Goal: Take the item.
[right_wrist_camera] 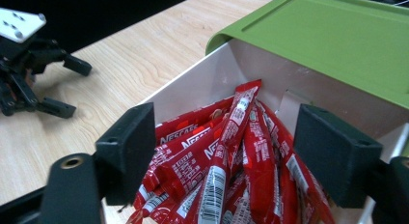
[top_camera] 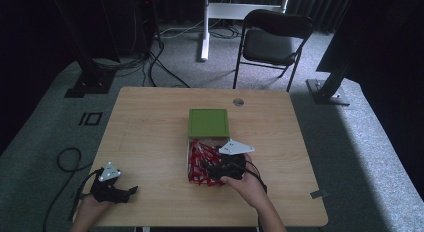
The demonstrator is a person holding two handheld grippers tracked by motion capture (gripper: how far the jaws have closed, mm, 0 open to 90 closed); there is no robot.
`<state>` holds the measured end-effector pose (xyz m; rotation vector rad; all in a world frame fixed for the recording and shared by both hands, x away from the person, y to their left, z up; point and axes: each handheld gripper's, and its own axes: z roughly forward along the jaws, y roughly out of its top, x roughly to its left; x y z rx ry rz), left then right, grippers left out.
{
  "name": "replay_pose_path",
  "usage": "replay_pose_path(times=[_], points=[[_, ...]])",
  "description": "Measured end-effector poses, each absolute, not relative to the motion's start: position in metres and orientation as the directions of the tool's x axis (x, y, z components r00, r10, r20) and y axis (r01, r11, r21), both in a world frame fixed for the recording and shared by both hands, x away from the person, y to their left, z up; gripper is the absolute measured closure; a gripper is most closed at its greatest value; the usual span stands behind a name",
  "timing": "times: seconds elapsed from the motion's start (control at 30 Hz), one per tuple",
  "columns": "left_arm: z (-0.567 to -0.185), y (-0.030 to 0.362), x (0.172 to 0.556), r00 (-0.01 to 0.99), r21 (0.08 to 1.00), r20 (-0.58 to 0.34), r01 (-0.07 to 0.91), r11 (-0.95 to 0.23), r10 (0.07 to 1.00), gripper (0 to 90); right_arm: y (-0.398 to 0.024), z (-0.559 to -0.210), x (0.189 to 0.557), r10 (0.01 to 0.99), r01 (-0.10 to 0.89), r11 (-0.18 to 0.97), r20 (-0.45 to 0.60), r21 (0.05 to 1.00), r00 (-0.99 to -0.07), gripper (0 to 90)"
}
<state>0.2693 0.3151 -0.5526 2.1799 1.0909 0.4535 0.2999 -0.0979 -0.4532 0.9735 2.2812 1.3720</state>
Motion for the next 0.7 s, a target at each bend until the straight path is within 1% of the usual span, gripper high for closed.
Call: replay_pose_path(times=[0.03,0.27,0.33,0.4,0.43,0.47,0.53,0.57,0.63,0.7], points=[[-0.553,0.315,0.269,0.594,0.685,0.017,0.580,-0.442,0.805,0.8,-0.097,-0.454,0.300,0.686,0.396,0.311,0.084,0.864,-0.723,24.8],[-0.553,0.315,0.269,0.593,0.685,0.016,0.580,-0.441,0.805,0.8,-0.089,-0.461,0.300,0.716,0.413,0.335,0.056,0.847,-0.696,42.1],[-0.553,0.315,0.269,0.592,0.685,0.016,0.581,-0.440,0.806,0.8,-0.088,-0.463,0.299,0.718,0.423,0.346,0.053,0.837,-0.694,45.0],[-0.553,0.315,0.269,0.592,0.685,0.015,0.581,-0.440,0.806,0.8,-0.085,-0.465,0.299,0.730,0.416,0.364,0.022,0.834,-0.683,46.3],[-0.553,0.315,0.269,0.593,0.685,0.015,0.580,-0.440,0.805,0.8,-0.085,-0.466,0.299,0.730,0.416,0.363,0.022,0.834,-0.683,47.8],[-0.553,0.315,0.269,0.592,0.685,0.015,0.580,-0.440,0.806,0.8,-0.084,-0.466,0.299,0.733,0.412,0.370,0.011,0.833,-0.680,51.2],[-0.553,0.315,0.269,0.593,0.685,0.015,0.581,-0.440,0.805,0.8,-0.083,-0.467,0.299,0.742,0.402,0.389,-0.023,0.829,-0.670,53.9],[-0.553,0.315,0.269,0.592,0.685,0.015,0.581,-0.440,0.805,0.8,-0.083,-0.468,0.299,0.745,0.415,0.381,-0.009,0.827,-0.667,55.1],[-0.553,0.315,0.269,0.593,0.685,0.016,0.580,-0.441,0.805,0.8,-0.081,-0.468,0.299,0.753,0.419,0.388,-0.020,0.821,-0.658,55.6],[-0.553,0.315,0.269,0.593,0.685,0.015,0.580,-0.440,0.805,0.8,-0.079,-0.470,0.300,0.740,0.425,0.387,-0.001,0.818,-0.672,56.1]])
